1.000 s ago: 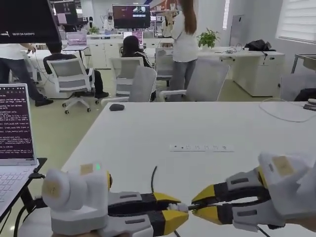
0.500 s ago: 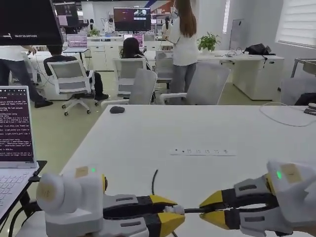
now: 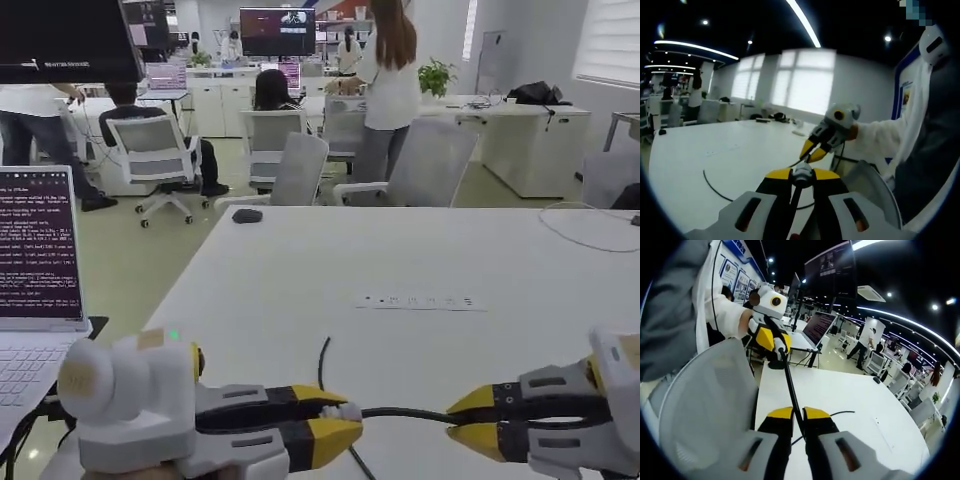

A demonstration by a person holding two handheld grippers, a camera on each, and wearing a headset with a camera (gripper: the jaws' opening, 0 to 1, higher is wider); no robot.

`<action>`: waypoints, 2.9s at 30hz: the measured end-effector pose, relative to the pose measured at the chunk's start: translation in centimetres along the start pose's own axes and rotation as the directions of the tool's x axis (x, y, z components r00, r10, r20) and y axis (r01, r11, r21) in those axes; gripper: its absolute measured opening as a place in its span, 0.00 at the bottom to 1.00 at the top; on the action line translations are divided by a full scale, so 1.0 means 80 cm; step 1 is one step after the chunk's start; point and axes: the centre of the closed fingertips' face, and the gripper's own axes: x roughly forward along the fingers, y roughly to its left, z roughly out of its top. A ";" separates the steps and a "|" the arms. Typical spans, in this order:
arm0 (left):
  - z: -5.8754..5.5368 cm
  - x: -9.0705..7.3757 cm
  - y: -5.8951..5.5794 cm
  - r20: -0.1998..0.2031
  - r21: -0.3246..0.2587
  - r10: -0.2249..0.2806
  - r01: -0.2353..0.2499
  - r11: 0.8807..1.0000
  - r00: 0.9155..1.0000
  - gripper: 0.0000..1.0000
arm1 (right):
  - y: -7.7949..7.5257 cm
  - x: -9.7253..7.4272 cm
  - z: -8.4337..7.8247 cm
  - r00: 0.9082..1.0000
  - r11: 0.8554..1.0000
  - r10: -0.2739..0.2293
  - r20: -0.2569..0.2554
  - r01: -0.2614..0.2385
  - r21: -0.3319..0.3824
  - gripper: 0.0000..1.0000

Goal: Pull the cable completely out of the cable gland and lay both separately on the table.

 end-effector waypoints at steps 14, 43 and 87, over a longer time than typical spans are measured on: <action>0.000 0.002 0.003 0.003 -0.035 0.000 0.000 0.999 1.000 0.16 | -0.002 0.001 -0.010 1.000 0.999 -0.007 -0.003 0.007 0.035 0.05; -0.010 0.019 -0.016 -0.046 0.004 -0.057 0.057 0.998 0.997 0.16 | 0.031 0.041 0.057 0.994 0.995 0.084 0.071 -0.080 -0.052 0.18; -0.011 -0.011 0.001 -0.040 0.007 -0.033 0.034 0.999 0.999 0.16 | 0.019 0.023 0.005 0.999 0.999 0.041 0.002 -0.041 0.031 0.04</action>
